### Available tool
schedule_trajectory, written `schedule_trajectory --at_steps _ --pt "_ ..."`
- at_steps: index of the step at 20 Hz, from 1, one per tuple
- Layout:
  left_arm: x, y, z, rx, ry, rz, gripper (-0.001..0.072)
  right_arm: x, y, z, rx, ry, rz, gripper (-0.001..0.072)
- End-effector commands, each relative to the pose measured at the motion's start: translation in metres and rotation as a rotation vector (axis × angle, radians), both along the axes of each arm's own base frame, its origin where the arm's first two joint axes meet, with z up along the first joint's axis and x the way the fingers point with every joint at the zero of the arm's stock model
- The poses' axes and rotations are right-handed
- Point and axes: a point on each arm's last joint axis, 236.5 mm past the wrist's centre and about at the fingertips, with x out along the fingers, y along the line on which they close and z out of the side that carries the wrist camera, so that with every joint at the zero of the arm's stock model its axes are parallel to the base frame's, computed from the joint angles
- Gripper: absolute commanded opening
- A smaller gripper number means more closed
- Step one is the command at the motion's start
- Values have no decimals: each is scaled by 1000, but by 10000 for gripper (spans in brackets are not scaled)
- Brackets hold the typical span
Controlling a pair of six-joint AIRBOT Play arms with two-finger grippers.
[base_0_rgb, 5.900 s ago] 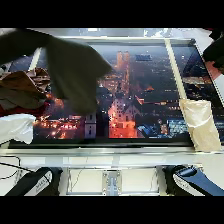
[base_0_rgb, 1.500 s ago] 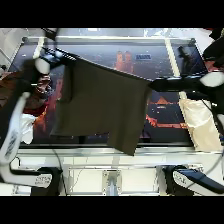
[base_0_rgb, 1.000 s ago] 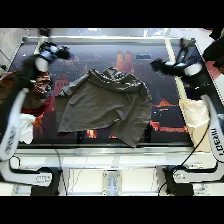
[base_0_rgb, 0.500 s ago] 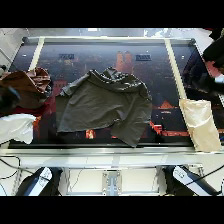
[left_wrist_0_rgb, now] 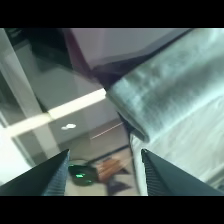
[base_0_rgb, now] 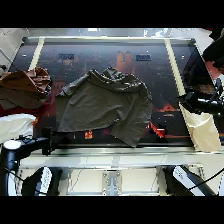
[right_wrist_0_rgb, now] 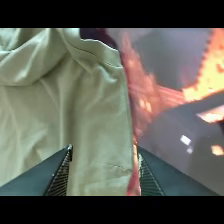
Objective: Fold the shirts.
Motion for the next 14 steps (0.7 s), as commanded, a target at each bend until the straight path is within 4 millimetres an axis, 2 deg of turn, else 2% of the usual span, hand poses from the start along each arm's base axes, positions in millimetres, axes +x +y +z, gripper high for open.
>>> schedule_trajectory --at_steps 1,4,7,8,9,10,12,14 --pt "26 8 -3 -6 -106 155 482 2 6 3 35 -20 3 446" --pt "47 17 7 27 -190 216 464 1 8 3 38 -16 11 446" --pt "51 16 9 51 -210 206 464 0 8 3 35 -17 16 446" --pt "52 17 9 54 -213 208 443 0 8 3 34 -18 17 446" --pt "52 19 8 64 -213 207 211 0 8 3 27 -22 24 446" --pt "52 23 8 89 -217 207 16 0 8 2 22 -22 28 445" --pt "57 34 10 122 -238 235 10 -5 7 -4 10 0 39 446" --pt "61 44 12 154 -260 264 9 -17 10 -28 12 63 44 446"
